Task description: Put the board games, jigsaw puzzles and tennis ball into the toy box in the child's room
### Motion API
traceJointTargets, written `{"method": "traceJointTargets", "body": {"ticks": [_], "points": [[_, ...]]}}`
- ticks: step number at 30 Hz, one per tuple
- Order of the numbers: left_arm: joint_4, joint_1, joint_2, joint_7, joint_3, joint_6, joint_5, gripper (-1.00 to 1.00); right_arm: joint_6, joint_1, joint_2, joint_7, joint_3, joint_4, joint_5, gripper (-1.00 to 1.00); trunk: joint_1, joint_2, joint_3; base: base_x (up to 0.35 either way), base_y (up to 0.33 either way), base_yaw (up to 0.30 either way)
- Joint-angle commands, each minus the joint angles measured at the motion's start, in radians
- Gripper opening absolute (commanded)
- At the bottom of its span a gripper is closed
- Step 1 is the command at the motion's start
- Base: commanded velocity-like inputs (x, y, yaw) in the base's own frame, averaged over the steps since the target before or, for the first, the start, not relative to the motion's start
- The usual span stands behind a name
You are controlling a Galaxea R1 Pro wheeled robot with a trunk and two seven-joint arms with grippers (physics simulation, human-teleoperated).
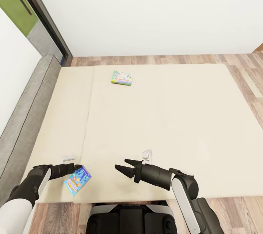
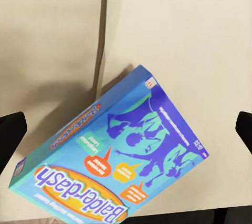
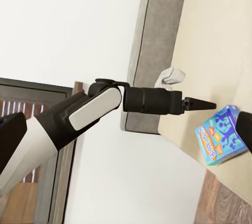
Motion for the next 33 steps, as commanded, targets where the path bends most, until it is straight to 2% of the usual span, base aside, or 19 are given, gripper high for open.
{"method": "traceJointTargets", "body": {"ticks": [1, 18, 33], "points": [[-0.001, 0.000, -0.001, -0.004, 0.003, 0.007, -0.001, 1.00, 0.006, 0.000, 0.000, 0.000, -0.001, 0.000, -0.003, 1.00, 0.000, -0.002, -0.003, 0.000, 0.000, 0.000], [0.003, 0.001, 0.012, 0.003, 0.001, -0.002, -0.002, 1.00, 0.002, 0.000, 0.001, -0.002, 0.003, 0.000, -0.003, 1.00, 0.000, -0.002, -0.030, 0.000, 0.000, 0.000], [0.075, 0.000, 0.014, 0.004, 0.005, -0.004, -0.042, 1.00, -0.004, 0.000, 0.002, -0.003, 0.004, 0.000, -0.003, 1.00, 0.000, -0.002, -0.055, 0.000, 0.000, 0.000]]}}
